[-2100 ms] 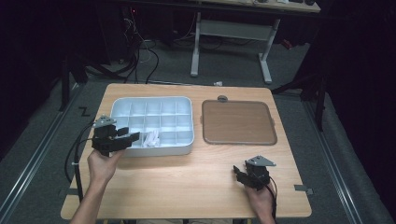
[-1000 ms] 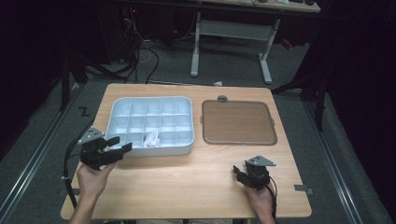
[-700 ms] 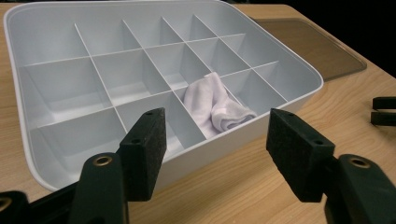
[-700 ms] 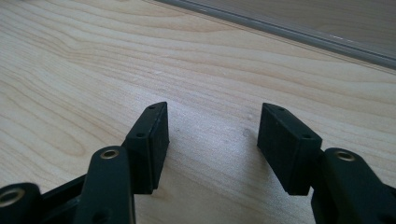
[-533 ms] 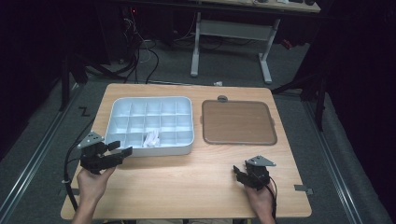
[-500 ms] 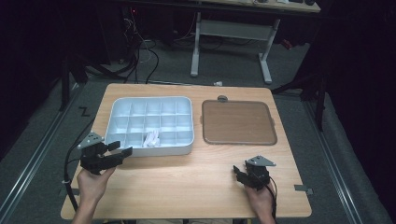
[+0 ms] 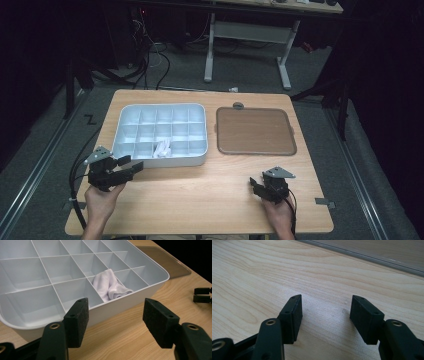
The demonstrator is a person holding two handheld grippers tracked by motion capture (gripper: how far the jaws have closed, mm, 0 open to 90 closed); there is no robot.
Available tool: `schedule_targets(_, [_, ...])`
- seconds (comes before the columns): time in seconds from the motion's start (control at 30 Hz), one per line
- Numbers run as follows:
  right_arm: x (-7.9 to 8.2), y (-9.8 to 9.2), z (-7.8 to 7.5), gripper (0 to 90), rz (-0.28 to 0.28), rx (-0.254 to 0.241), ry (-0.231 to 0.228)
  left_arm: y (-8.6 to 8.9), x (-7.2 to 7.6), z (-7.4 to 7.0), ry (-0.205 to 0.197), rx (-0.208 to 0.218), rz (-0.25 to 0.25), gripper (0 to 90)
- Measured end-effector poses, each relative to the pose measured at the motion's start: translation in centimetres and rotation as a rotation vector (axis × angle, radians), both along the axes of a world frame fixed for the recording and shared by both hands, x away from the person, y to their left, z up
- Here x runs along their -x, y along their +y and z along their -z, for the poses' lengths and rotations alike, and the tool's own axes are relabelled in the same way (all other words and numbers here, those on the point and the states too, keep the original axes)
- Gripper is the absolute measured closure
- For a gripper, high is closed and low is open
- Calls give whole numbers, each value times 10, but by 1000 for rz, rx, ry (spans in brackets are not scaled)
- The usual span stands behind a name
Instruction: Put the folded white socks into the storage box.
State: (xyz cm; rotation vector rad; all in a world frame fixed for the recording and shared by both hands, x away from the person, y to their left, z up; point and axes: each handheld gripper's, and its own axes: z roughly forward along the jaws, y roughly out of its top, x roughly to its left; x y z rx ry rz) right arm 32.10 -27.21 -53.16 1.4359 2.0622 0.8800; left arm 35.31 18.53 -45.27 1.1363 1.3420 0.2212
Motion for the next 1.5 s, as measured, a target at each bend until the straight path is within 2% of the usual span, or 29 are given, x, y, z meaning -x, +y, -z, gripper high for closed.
schedule_targets(0.27, [0, 0, 0, 437, -1, 0, -1, -3, 3, 4, 4, 15, 5, 380])
schedule_targets(1.0, [0, 0, 0, 437, 0, 0, -1, -12, 8, 17, 20, 18, 27, 379])
schedule_targets(1.1, [0, 0, 0, 436, 0, 0, -1, -15, 9, 18, 32, 38, 41, 377])
schedule_targets(1.37, [0, 0, 0, 435, -1, 0, -1, -24, 13, 22, 41, 37, 69, 374])
schedule_targets(1.5, [0, 0, 0, 435, -1, 0, -1, -27, 14, 23, 47, 63, 82, 372])
